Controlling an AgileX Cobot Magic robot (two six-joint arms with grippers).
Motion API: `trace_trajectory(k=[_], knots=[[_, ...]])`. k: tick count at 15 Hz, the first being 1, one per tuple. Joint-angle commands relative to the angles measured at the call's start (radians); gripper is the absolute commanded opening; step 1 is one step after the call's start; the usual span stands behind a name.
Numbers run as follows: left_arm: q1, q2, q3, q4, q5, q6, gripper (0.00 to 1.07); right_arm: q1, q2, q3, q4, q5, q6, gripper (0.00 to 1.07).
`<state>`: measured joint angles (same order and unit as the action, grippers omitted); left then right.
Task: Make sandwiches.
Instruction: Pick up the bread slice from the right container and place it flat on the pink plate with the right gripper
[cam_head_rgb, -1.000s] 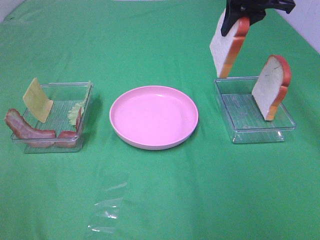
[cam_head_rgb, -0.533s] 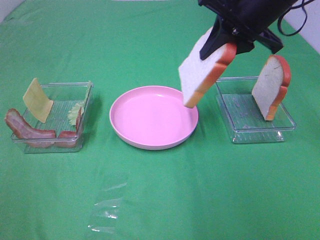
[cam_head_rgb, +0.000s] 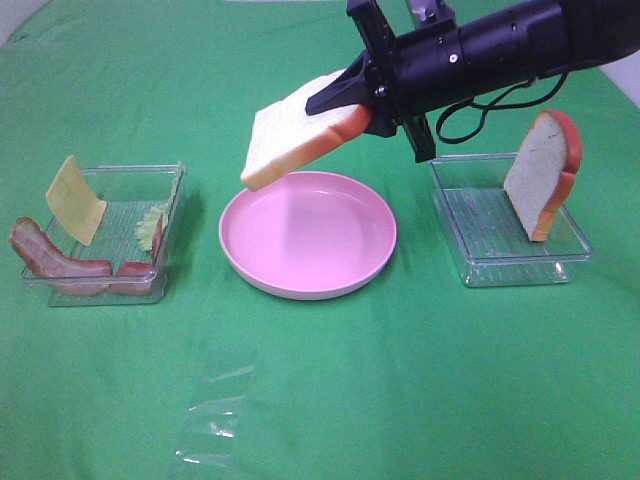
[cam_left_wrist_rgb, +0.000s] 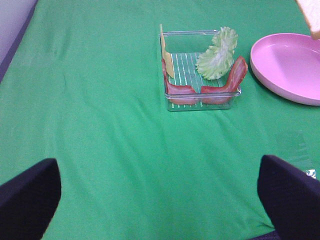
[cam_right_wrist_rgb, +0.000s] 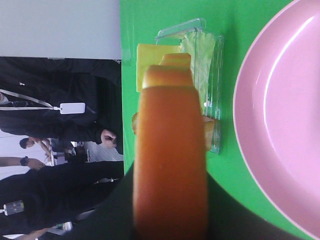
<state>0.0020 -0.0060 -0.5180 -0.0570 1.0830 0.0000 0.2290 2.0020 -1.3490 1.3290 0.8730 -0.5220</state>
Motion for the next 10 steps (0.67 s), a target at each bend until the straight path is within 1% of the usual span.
trace_trajectory(k=[1, 4, 8, 9, 10], knots=[[0.001, -0.016, 0.001, 0.002, -0.005, 0.0, 1.02, 0.012, 0.061, 0.008, 0.082, -0.025, -0.055, 0.0], [0.001, -0.016, 0.001, 0.004, -0.005, 0.0, 1.02, 0.037, 0.104, 0.003, 0.082, -0.108, -0.067, 0.0], [0.001, -0.016, 0.001, 0.004, -0.005, 0.0, 1.02, 0.067, 0.2, -0.093, 0.071, -0.103, -0.074, 0.0], [0.001, -0.016, 0.001, 0.006, -0.005, 0.0, 1.02, 0.069, 0.217, -0.107, 0.058, -0.097, -0.074, 0.0], [0.001, -0.016, 0.001, 0.01, -0.005, 0.0, 1.02, 0.065, 0.223, -0.11, -0.017, -0.098, -0.046, 0.0]])
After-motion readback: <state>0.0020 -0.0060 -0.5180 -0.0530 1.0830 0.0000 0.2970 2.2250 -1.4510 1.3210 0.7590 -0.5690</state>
